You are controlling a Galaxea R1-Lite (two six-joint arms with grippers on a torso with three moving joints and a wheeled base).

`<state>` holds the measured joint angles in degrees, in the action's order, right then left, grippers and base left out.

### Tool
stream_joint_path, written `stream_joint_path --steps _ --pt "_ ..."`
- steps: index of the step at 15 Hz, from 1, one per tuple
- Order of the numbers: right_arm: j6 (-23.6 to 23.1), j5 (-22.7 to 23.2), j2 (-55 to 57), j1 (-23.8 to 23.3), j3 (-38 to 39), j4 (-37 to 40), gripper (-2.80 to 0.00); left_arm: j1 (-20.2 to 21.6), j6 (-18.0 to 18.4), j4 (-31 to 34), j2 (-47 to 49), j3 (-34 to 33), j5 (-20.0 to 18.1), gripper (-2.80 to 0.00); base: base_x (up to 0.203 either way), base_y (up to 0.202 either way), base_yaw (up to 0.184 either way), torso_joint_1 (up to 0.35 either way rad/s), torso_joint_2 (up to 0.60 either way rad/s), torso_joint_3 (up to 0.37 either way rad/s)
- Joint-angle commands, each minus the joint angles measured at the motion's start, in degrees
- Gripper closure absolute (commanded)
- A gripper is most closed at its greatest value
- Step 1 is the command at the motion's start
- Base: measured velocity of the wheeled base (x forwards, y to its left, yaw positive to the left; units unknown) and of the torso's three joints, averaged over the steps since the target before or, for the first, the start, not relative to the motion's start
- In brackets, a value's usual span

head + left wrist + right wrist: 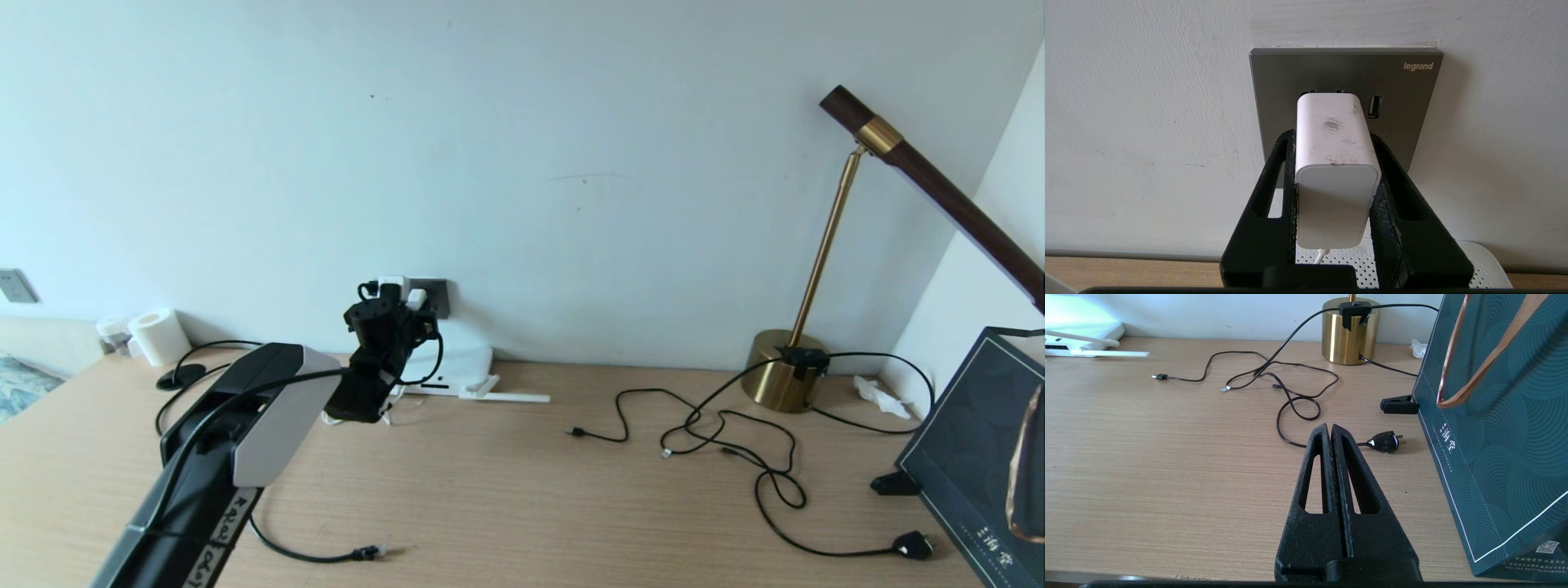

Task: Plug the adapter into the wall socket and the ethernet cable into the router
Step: Plug plug into socket

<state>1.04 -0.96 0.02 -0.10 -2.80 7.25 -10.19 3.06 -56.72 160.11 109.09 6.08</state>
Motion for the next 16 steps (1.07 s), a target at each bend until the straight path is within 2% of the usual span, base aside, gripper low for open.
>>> stream_joint_path --steps 1,16 --pt "0.0 0.0 0.0 0.0 0.0 0.0 0.0 0.0 0.0 0.0 0.1 0.5 0.1 0.0 0.0 0.0 0.0 0.0 0.0 0.0" --pt "0.0 0.0 0.0 0.0 0.0 0.0 0.0 0.0 -0.1 2.1 0.0 1.5 -0.4 0.0 0.0 0.0 0.0 0.0 0.0 0.0"
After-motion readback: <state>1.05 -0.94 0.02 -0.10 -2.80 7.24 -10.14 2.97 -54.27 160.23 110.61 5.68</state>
